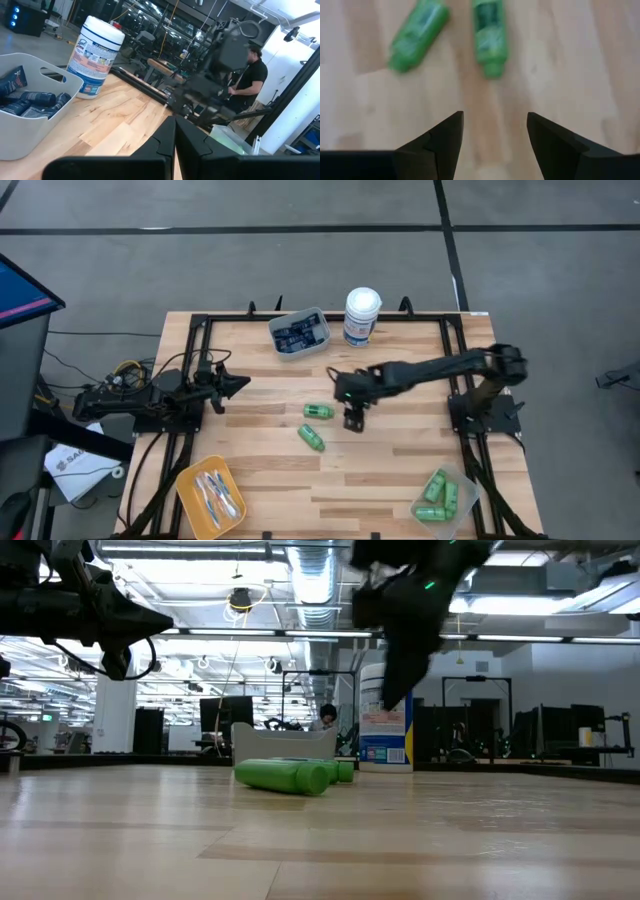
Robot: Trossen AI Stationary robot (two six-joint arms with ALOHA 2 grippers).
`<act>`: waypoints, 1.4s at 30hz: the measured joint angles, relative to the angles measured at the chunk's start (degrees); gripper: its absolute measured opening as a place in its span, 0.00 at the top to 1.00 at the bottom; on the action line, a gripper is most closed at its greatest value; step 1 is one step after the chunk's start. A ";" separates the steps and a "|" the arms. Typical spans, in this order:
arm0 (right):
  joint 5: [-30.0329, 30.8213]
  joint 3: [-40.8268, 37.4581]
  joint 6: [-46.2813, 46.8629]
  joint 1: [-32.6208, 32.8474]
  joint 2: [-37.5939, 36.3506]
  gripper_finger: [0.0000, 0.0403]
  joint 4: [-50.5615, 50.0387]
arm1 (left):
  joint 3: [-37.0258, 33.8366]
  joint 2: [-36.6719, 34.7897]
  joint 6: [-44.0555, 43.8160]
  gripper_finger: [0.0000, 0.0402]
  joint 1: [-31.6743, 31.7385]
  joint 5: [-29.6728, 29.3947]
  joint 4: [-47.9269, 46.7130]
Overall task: Pick & Place Travel size toiletries
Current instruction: Put the green shampoo into the transparent bin
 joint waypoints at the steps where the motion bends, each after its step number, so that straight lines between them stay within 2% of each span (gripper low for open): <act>1: -0.08 1.33 -1.40 -0.75 1.83 0.47 0.13 | 0.00 0.00 0.00 1.00 0.00 0.00 0.05; 12: -2.75 17.63 -13.72 -1.61 17.90 0.44 -5.66 | 0.00 0.00 0.00 1.00 -0.01 0.02 0.58; 20: -2.82 19.44 -15.92 -2.29 25.50 0.45 -7.08 | 0.00 0.00 0.00 1.00 -0.01 0.04 0.77; 25: -2.67 19.65 -15.88 -2.86 26.74 0.47 -6.75 | 0.00 0.00 0.02 1.00 -0.02 0.04 1.01; 32: -2.54 19.42 -15.90 -2.82 26.46 0.55 -5.69 | 0.00 0.00 0.00 1.00 -0.01 0.04 1.01; 39: -2.56 19.44 -16.52 -2.82 26.46 0.79 -5.62 | 0.00 0.00 0.00 1.00 0.00 0.04 1.05; 42: -2.58 19.44 -16.50 -2.82 26.46 0.80 -5.66 | 0.00 0.00 0.00 1.00 0.00 0.04 1.07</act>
